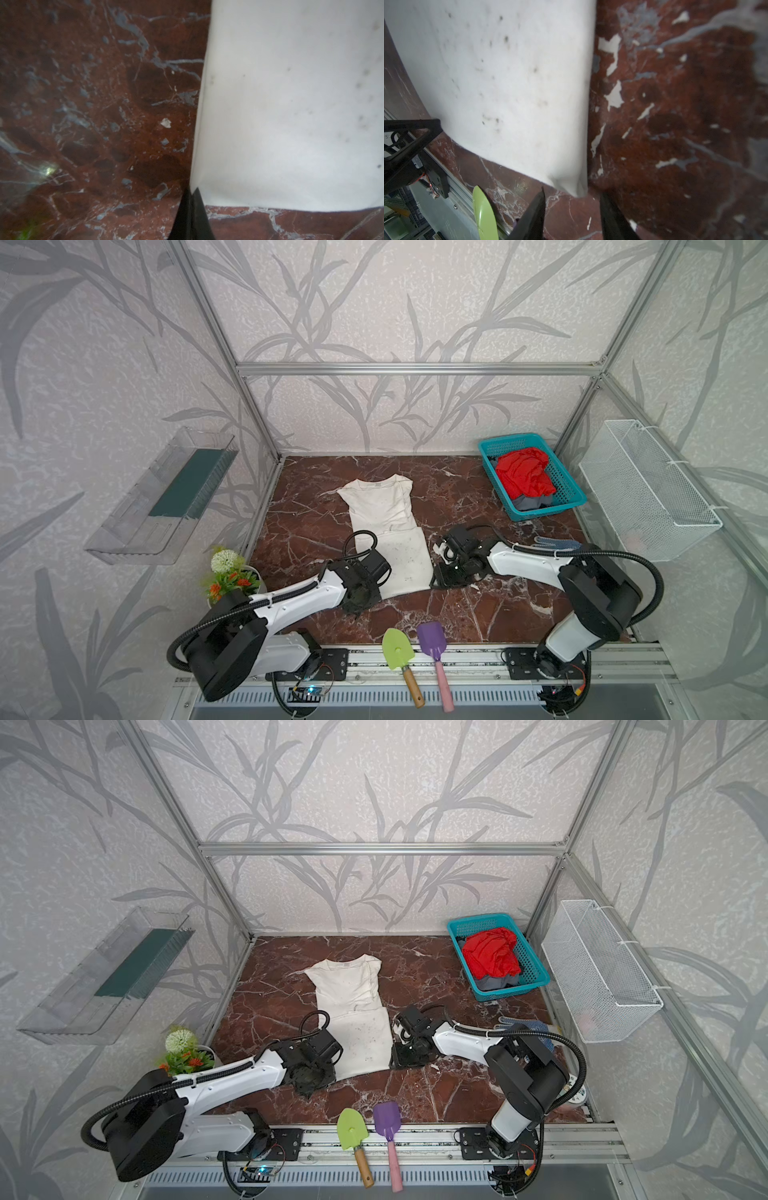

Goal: Fold and stack the t-shirts

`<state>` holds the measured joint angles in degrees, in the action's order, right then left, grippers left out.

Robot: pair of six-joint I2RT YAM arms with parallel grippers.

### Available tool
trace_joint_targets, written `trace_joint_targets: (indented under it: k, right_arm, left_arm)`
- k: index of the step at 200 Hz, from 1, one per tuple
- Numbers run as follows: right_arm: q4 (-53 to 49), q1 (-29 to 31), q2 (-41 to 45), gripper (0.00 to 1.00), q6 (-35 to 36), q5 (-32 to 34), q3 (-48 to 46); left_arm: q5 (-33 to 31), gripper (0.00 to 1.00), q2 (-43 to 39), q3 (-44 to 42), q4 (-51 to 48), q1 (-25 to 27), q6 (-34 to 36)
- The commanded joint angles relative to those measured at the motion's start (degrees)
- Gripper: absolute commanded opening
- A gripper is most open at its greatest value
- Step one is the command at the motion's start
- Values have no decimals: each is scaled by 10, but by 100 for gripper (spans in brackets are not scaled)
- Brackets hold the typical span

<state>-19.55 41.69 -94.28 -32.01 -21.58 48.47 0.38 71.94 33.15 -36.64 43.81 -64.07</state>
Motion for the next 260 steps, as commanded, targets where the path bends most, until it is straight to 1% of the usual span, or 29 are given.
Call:
trace_joint_targets:
  k: [1, 12, 39, 47, 70, 93, 113, 147, 177, 198, 228, 260]
  right_arm:
    - [-6, 2, -30, 39, -5, 9, 6]
    - [-1, 3, -32, 29, -4, 3, 4]
    - [9, 2, -29, 8, -3, -15, 0]
    - [14, 2, -24, 0, -2, -20, -3]
    - [20, 2, -5, 0, 0, -33, -13]
    - [16, 3, 30, 0, 1, -47, -27]
    - [-7, 2, 65, 0, 4, -49, -34]
    - [-48, 3, 136, 0, 4, -47, -37]
    - [-85, 4, 172, 0, 4, -47, -12]
    - [-101, 4, 184, 0, 3, -35, 14]
    - [-99, -1, 168, 0, -7, -23, 56]
    - [-104, -22, 129, 0, 0, -33, 124]
  left_arm:
    - [-8, 0, -9, -15, -30, -2, -5]
    - [-9, 0, -9, -13, -28, -1, -4]
    - [-7, 0, -13, -12, -17, -2, 5]
    - [-4, 0, -18, -12, -11, -1, 11]
    - [11, 0, -41, -10, 0, -2, 47]
    - [35, 0, -82, -8, -3, -1, 84]
    - [64, 0, -120, -10, -8, -1, 116]
    - [73, 0, -171, 5, -59, 0, 140]
    - [87, 0, -214, 17, -58, -1, 162]
    - [64, 0, -237, 40, -67, -1, 170]
    - [-7, 0, -269, 79, -82, -3, 174]
    - [-61, 0, -251, 130, -105, -22, 190]
